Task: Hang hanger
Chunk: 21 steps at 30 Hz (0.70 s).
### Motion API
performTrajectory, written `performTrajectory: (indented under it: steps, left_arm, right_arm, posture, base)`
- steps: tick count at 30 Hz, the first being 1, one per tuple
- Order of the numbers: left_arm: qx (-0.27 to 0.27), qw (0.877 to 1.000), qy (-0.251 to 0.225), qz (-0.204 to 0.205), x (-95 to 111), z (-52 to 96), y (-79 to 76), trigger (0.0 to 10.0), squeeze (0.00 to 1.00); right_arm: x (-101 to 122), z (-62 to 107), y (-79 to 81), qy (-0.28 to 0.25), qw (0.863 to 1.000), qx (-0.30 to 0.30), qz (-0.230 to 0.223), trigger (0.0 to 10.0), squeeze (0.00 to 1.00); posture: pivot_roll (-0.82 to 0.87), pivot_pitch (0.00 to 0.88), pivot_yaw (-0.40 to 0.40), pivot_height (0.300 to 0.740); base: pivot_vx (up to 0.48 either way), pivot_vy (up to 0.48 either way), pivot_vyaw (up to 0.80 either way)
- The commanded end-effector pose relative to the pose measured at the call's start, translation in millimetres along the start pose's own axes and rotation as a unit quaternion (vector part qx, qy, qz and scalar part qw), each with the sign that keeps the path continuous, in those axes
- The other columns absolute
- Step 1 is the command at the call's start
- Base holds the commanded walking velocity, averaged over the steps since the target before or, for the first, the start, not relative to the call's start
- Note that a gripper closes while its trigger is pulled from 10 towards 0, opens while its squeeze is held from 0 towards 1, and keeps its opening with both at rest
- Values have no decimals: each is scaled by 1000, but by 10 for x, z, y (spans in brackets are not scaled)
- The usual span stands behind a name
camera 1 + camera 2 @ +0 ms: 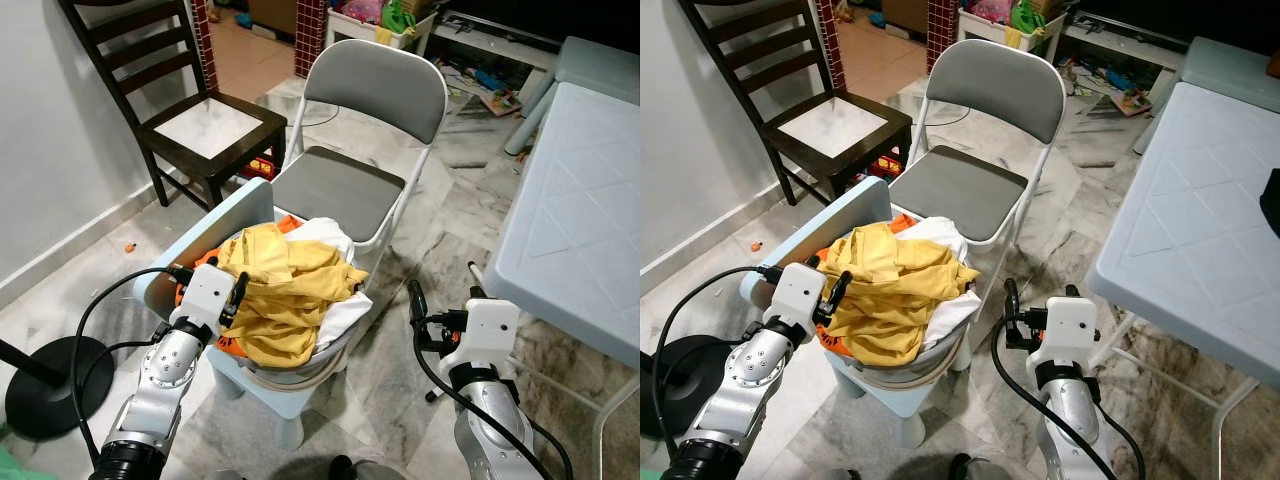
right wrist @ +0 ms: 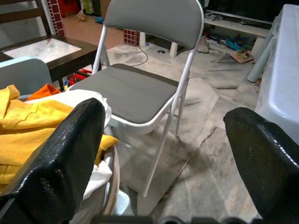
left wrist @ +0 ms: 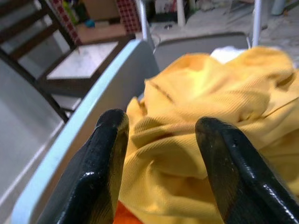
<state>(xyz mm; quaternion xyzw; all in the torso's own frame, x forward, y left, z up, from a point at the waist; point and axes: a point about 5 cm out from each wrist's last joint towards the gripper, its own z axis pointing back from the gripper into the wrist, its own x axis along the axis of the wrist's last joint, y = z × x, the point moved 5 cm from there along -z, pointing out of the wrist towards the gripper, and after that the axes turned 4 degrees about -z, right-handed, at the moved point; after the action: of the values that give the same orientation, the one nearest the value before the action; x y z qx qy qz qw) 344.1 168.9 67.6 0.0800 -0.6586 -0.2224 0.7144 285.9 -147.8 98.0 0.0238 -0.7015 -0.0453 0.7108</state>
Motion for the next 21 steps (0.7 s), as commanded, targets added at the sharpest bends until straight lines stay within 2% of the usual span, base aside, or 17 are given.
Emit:
performTrajectory:
  steps: [1,8,9,11,12,17,20,21]
  left_arm:
    - [1,1000,11,10,-51,5,9,10000,0]
    - [2,1000,14,10,-52,5,10,10000,0]
    - [7,1000,8,22,-27,-10,23,10000,1000]
    - [-8,997,-46,64,218,-84,-49,10000,1000]
    - [-12,996,-51,68,239,-89,-65,10000,1000]
    - [-33,996,-61,50,258,-51,-133,10000,1000]
    - [-31,996,-74,41,267,-1,-110,10000,1000]
    - [-37,996,-65,38,211,11,-120,10000,1000]
  right_arm:
    - [-35,2,-15,9,1000,-1,3,10000,0]
    - [-35,2,-15,9,1000,0,3,10000,0]
    - [-32,-2,-14,9,1000,0,4,10000,0]
    - [-27,2,-16,8,1000,2,11,10000,0]
    - [-27,4,-15,8,1000,2,12,10000,0]
    - [-31,10,-12,10,1000,2,15,10000,0]
    - [-30,14,-16,10,1000,1,16,10000,0]
    - [-35,17,-18,11,1000,1,17,10000,0]
  posture:
    - [136,165,-91,740]
    - [136,165,-91,740]
    - [135,163,-91,740]
    - [128,161,-99,740]
    - [128,161,-99,740]
    - [123,163,-98,740]
    - [121,165,-98,740]
    - [124,167,-98,740]
  base:
    - [0,0,0]
    - [0,0,0]
    - [0,0,0]
    - [0,0,0]
    - [0,0,0]
    - [0,0,0]
    - [0,0,0]
    - [0,0,0]
